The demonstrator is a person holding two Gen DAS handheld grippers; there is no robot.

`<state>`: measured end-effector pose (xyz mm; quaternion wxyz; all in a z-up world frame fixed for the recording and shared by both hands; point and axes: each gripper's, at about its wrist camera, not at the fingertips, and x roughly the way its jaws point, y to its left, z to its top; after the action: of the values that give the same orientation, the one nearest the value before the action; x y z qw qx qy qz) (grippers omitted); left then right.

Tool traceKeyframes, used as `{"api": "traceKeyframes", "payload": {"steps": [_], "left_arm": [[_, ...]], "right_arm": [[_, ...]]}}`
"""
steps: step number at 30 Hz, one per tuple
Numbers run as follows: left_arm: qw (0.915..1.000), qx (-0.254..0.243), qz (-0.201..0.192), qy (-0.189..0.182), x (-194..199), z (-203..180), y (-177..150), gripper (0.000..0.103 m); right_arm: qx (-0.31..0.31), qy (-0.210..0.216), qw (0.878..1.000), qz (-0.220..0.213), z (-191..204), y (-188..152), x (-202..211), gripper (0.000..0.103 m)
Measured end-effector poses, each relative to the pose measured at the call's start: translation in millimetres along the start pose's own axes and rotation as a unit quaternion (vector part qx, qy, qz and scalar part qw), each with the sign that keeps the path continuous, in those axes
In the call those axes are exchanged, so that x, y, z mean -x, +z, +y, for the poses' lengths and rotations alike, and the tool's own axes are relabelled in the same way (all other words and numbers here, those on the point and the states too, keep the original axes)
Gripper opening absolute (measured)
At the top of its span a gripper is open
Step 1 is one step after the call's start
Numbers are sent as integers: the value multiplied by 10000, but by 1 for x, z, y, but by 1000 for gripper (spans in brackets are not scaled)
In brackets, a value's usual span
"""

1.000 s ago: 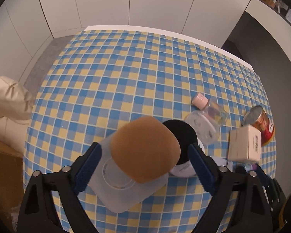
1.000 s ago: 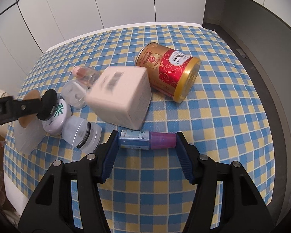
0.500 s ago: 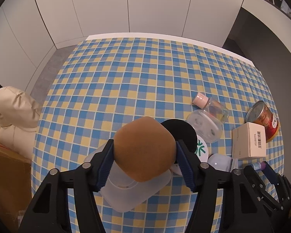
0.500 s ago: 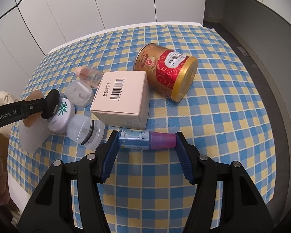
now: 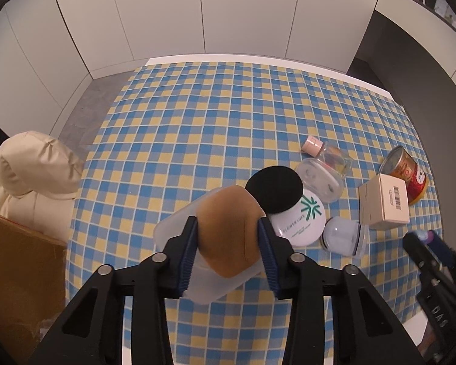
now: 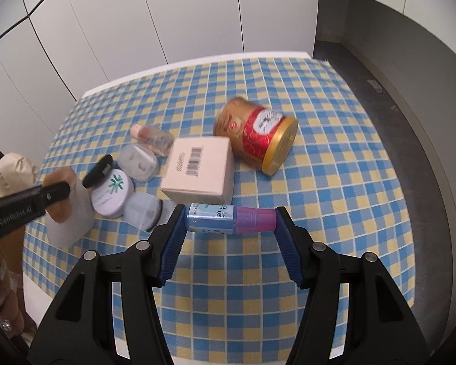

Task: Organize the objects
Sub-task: 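Grasp the blue-and-pink tube with the right tool while the left tool grasps the tan sponge, then lift the tube and sponge off the cloth with both tools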

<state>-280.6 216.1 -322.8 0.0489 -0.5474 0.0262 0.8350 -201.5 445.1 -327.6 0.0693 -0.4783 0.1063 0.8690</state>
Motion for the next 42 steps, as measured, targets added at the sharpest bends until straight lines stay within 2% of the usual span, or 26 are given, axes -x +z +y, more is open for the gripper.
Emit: {"api": "traceKeyframes", "payload": {"steps": [7, 14, 26, 36, 42], "left_arm": [[10000, 48, -75, -1, 26, 8, -3, 35], [9997, 61, -220, 21, 70, 6, 6, 35], [9966, 6, -816, -105, 181, 5, 28, 35], [9876, -98, -1567, -82, 295, 10, 53, 35], [9831, -97, -1824, -98, 339, 17, 61, 35]], "right_arm": [[9, 87, 9999, -120, -1, 19, 41, 60], [132, 103, 9996, -229, 4, 33, 84, 60], [482, -20, 9967, -654, 37, 66, 179, 60], [692, -181, 9906, -1167, 57, 111, 276, 60], [854, -176, 9855, -1459, 75, 127, 327, 60]]}}
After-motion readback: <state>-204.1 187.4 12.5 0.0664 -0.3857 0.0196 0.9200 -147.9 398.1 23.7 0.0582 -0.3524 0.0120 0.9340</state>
